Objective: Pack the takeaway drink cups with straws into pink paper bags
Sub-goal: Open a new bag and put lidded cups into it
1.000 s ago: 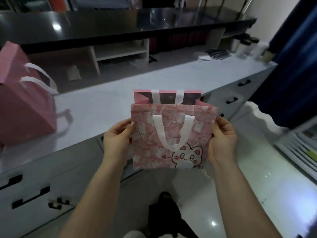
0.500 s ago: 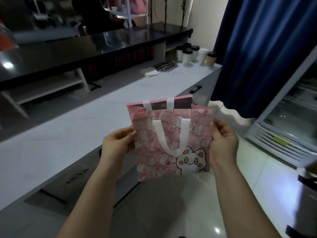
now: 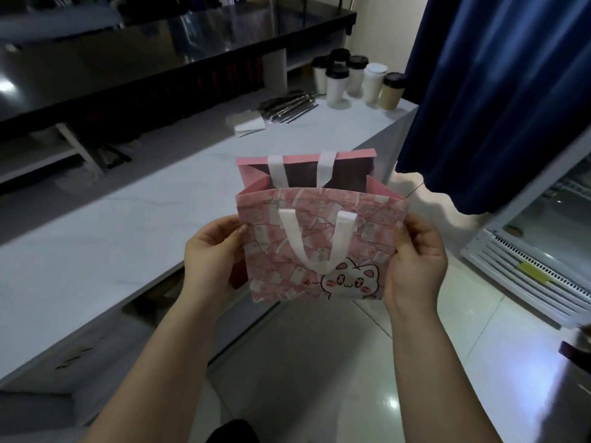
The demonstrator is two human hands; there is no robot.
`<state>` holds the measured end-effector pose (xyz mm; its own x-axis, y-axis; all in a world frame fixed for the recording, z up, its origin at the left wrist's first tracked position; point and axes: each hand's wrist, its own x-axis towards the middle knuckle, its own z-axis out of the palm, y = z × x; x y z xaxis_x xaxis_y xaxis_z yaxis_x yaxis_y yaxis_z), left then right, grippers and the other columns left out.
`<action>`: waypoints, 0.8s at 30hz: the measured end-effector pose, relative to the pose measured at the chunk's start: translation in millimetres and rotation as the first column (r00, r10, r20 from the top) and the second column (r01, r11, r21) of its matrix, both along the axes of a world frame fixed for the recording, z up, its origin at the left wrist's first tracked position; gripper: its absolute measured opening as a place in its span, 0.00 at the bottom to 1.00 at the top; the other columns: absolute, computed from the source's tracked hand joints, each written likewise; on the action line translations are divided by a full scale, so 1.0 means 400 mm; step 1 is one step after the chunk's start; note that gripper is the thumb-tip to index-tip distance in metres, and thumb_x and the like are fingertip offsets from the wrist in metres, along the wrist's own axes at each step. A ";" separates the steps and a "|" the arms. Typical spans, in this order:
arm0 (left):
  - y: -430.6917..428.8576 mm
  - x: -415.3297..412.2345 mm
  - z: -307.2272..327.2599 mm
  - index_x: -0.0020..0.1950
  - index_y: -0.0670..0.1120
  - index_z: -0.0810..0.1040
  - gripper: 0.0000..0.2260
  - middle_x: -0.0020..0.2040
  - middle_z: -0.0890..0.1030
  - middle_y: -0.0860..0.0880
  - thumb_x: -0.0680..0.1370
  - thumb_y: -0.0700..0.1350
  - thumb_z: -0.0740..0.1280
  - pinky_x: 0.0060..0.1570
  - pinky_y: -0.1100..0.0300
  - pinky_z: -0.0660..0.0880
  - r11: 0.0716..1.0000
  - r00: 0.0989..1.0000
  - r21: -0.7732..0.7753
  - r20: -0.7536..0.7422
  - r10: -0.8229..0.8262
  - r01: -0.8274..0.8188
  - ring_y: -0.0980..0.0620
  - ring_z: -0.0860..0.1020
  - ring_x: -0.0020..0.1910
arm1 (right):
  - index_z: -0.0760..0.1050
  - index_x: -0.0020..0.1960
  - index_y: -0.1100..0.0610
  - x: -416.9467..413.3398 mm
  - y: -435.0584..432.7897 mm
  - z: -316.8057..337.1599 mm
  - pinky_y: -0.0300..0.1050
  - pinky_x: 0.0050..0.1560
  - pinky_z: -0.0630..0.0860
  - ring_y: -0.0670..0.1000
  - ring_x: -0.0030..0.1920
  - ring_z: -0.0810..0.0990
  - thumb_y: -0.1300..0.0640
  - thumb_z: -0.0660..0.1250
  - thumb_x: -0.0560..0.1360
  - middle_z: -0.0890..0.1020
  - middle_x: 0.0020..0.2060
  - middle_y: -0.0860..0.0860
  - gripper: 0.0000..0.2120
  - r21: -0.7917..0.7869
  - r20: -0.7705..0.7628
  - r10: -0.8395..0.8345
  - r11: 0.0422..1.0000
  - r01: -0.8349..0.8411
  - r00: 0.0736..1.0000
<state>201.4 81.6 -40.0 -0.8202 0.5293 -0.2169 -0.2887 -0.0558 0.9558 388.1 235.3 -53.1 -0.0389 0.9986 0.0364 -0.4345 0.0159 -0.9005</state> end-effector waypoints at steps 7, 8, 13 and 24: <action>0.136 -0.226 0.037 0.47 0.47 0.84 0.05 0.45 0.86 0.47 0.76 0.37 0.70 0.43 0.57 0.81 0.992 0.979 0.080 -0.171 0.109 -0.096 0.48 0.84 0.47 | 0.78 0.47 0.57 -0.246 0.168 0.028 0.37 0.45 0.79 0.44 0.44 0.83 0.70 0.64 0.77 0.85 0.39 0.45 0.09 0.057 -0.102 0.084 0.995 -0.079 0.991; 0.161 -0.266 0.039 0.46 0.47 0.84 0.06 0.44 0.86 0.48 0.76 0.36 0.70 0.44 0.56 0.81 0.988 0.978 0.100 -0.166 0.130 -0.114 0.48 0.84 0.46 | 0.78 0.46 0.57 -0.291 0.190 0.037 0.36 0.44 0.79 0.43 0.43 0.83 0.70 0.64 0.77 0.85 0.39 0.44 0.10 0.068 -0.104 0.098 0.993 -0.092 0.990; 0.281 -0.477 0.042 0.45 0.48 0.83 0.07 0.41 0.86 0.51 0.74 0.35 0.71 0.43 0.57 0.80 0.971 0.973 0.142 -0.107 0.206 -0.191 0.52 0.83 0.43 | 0.77 0.46 0.57 -0.530 0.313 0.071 0.40 0.44 0.79 0.46 0.43 0.83 0.69 0.63 0.78 0.84 0.41 0.48 0.09 0.056 -0.088 0.217 0.976 -0.213 0.972; 0.370 -0.720 -0.006 0.49 0.46 0.83 0.06 0.46 0.86 0.47 0.75 0.37 0.72 0.46 0.57 0.82 0.926 0.917 0.093 -0.135 0.375 -0.365 0.49 0.84 0.47 | 0.78 0.45 0.53 -0.873 0.536 0.034 0.41 0.42 0.80 0.47 0.44 0.83 0.66 0.63 0.79 0.84 0.42 0.47 0.11 0.064 0.032 0.485 0.872 -0.486 0.874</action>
